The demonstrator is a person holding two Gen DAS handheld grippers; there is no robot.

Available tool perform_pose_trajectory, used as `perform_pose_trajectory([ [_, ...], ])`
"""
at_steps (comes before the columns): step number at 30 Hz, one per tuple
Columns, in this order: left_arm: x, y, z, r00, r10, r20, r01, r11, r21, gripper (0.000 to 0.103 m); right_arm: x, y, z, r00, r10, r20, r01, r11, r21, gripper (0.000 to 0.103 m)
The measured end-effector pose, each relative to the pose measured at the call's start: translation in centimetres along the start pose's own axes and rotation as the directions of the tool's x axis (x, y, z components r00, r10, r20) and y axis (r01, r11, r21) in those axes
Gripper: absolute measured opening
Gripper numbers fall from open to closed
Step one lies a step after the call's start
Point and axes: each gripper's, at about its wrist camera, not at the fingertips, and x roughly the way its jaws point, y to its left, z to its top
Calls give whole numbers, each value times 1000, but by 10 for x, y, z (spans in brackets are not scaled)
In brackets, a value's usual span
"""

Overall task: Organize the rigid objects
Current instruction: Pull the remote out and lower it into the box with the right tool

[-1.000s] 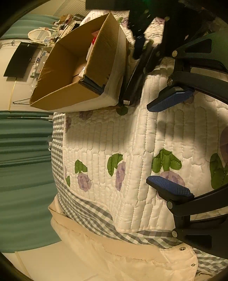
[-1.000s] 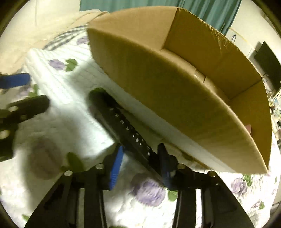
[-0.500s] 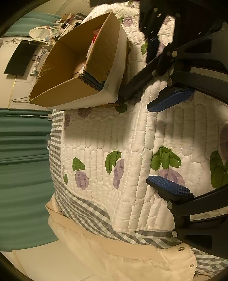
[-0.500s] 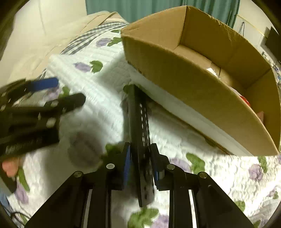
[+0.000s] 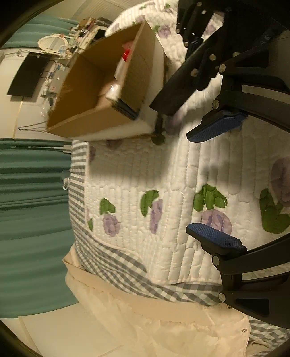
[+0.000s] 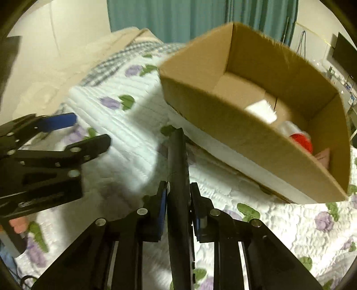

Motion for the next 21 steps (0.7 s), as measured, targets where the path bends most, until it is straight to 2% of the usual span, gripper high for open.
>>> perform_pose_trajectory([
  [8,-66,-20,25,994,-6,113,1,999,45,78,-63,8,15,993,2,116,-4,1000,10,19],
  [15,-115,-35,58,979,-24,204,15,999,47,78,-139,-7,47,964,-38,263,30,999,35,19],
  [21,-133,-53,95,962,-27,272,15,999,45,78,-180,-29,74,941,-58,334,44,998,50,19],
])
